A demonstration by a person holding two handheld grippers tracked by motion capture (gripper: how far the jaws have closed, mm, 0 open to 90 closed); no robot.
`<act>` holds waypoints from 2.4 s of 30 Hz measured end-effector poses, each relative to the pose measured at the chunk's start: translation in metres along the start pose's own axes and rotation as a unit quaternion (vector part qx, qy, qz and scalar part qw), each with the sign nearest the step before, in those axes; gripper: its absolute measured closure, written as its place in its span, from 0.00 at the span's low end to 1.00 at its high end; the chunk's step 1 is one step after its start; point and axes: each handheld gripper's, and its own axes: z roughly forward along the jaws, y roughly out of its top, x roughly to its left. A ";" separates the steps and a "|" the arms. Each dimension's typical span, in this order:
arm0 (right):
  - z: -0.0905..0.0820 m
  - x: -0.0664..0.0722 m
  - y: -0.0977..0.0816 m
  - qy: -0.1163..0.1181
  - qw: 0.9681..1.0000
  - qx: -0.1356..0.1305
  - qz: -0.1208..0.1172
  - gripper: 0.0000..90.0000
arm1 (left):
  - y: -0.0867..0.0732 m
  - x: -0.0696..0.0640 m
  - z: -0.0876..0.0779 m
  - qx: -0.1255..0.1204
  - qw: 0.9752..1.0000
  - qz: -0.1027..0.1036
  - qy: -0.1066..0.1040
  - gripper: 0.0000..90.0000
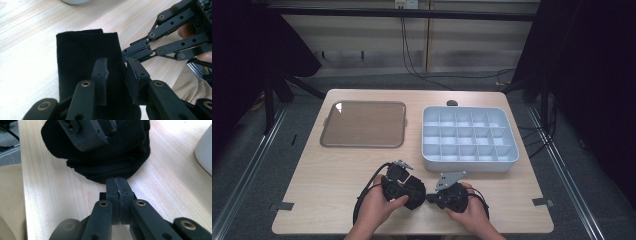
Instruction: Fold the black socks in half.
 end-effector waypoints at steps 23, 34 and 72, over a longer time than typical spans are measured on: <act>0.000 0.000 0.000 0.001 1.000 0.001 0.001 1.00 | 0.000 0.015 -0.017 -0.039 0.999 -0.015 0.026 0.50; 0.000 0.001 0.000 0.000 1.000 0.000 0.001 0.99 | -0.013 0.039 -0.030 -0.051 0.996 -0.037 0.062 0.51; -0.008 -0.005 -0.002 -0.014 1.000 -0.006 0.018 0.83 | -0.026 0.046 -0.009 -0.008 0.997 -0.034 0.073 0.56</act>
